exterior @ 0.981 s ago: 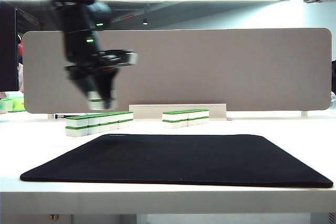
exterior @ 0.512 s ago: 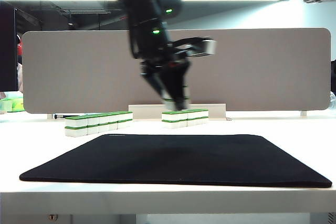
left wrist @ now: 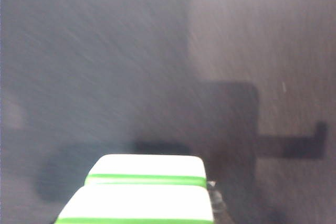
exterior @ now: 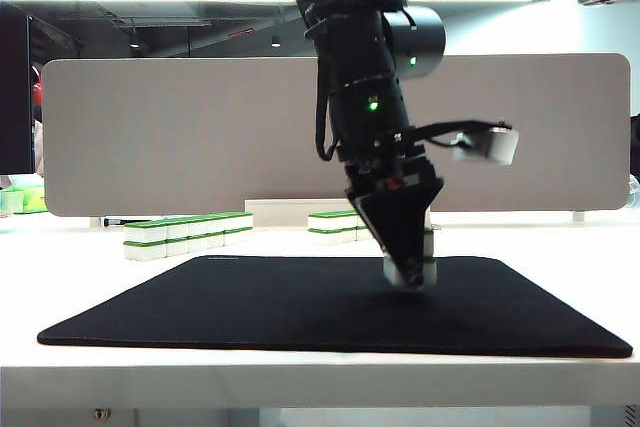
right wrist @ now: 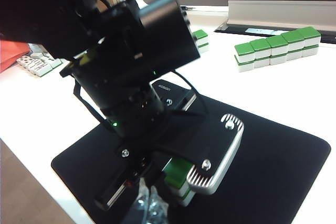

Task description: Take a mahjong tile from the mahjong wall and then place it on the table close to you.

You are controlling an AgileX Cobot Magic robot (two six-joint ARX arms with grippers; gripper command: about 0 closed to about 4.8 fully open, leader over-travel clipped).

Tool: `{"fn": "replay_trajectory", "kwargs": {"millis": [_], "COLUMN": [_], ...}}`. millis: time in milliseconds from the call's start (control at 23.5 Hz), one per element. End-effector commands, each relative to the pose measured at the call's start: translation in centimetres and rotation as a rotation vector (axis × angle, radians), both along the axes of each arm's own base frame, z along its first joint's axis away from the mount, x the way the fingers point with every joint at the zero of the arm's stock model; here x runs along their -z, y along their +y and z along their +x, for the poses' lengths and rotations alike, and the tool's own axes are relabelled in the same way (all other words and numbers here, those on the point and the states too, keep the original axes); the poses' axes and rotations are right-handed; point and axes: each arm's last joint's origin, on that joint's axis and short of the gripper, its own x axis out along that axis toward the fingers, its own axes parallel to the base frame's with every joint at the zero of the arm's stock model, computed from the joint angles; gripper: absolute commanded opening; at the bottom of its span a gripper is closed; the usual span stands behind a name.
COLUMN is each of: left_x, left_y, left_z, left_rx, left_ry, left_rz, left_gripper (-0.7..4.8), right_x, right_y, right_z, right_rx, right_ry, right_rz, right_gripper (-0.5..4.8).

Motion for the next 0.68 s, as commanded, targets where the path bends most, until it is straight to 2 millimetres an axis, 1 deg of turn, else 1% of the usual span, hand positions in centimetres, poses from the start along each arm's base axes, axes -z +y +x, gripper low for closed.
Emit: {"fn": "replay_trajectory", "kwargs": {"millis": [43,171,213,298,469,554,597,682], "left_x": [0.1,0.2,0.2,0.2,0.2,-0.1,-0.3,-0.8], "left_y": [0.0,0.0,0.0,0.0,-0.1,0.1,0.2,0.3], "left_z": [-0.2,-0.1,-0.1,-0.1,-0.1,-0.2,-0.3,-0.4], "left_rx": [0.008,0.006,0.003,0.002,-0.001,-0.041,-0.056,-0.061], "left_ry": [0.015,0.008,0.007,0.007,0.003,0.017,0.025,0.037], "left_rz": [0.022,0.027,0.024,0.024,0.019,0.024,0.033,0.044], "left_gripper": [1.74,1.85,1.96,3.24,3.53,4.51,4.77,4.77], "right_x": [-0.3,-0.3,-0.3,-0.3,-0.3,-0.3,-0.3,-0.3], "right_y": [0.0,0.0,0.0,0.0,0.0,0.0,0.0,0.0], "right_z": [0.0,0.0,0.0,0.0,0.0,0.0,0.0,0.0], "right_rx": [-0.006,-0.007,-0.007,-0.007,-0.007,-0.007,-0.007,-0.007], "right_ry": [-0.019,-0.019,-0.019,-0.019,-0.019,-0.019,-0.019,-0.019], "right_rz": [0.005,0.005,0.005,0.006,0.006,0.005,0.005,0.005], "right_gripper": [-0.01,-0.01,-0.01,-0.01,-0.01,-0.01,-0.01,-0.01]}}
